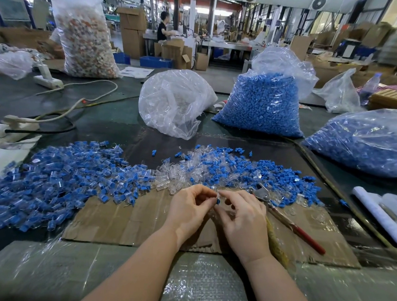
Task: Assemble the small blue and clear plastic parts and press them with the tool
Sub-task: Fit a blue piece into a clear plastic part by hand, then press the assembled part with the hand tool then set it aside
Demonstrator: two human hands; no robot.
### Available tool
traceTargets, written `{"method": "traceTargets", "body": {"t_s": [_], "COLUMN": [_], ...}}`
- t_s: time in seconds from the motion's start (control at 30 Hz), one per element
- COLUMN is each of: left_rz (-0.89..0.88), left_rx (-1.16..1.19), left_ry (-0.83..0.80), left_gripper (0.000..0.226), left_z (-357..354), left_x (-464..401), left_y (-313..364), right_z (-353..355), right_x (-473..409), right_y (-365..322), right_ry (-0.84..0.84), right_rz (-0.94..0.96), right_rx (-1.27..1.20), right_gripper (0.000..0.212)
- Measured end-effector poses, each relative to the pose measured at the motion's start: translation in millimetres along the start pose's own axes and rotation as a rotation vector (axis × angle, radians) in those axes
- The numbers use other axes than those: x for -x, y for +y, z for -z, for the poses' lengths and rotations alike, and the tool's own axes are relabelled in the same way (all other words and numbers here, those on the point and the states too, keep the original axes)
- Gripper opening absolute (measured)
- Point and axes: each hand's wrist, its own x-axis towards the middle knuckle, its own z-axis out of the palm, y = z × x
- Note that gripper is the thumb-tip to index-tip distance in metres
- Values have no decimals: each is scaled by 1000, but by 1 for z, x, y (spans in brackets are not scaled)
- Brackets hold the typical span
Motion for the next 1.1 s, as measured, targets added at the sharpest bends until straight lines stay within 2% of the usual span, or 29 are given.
{"method": "traceTargets", "body": {"t_s": [0.1,0.23,0.3,0.4,0.47,0.53,0.63,0.8,0.87,0.97,1.1], "left_rz": [27,38,55,87,103,119,150,214,234,250,284], "left_rx": [44,70,125,191,217,250,302,399,409,423,490], "left_ry": [7,22,26,31,42,49,53,65,82,100,112], "left_gripper": [8,6,8,10,10,11,10,10,10,10,7], "left_z": [1,0,0,-1,-1,0,1,4,4,6,8], "left_x": [0,0,-1,-1,-2,-2,-3,-3,-5,-8,-9], "left_y": [1,3,5,7,7,9,10,9,8,7,7], "right_z": [5,20,30,43,47,51,53,58,60,59,61], "right_x": [-3,-5,-4,-2,-1,-1,-4,-10,-13,-20,-24], "right_y": [1,7,11,17,20,19,14,6,0,-9,-24], "right_ry": [-5,-78,-160,-364,-433,-417,-372,-334,-383,-522,-602], "right_rz": [-82,-292,-424,-608,-641,-606,-546,-418,-374,-425,-403], "right_rx": [66,320,478,615,640,648,623,487,339,82,-55], "right_gripper": [34,45,48,65,68,60,42,34,31,34,32]}}
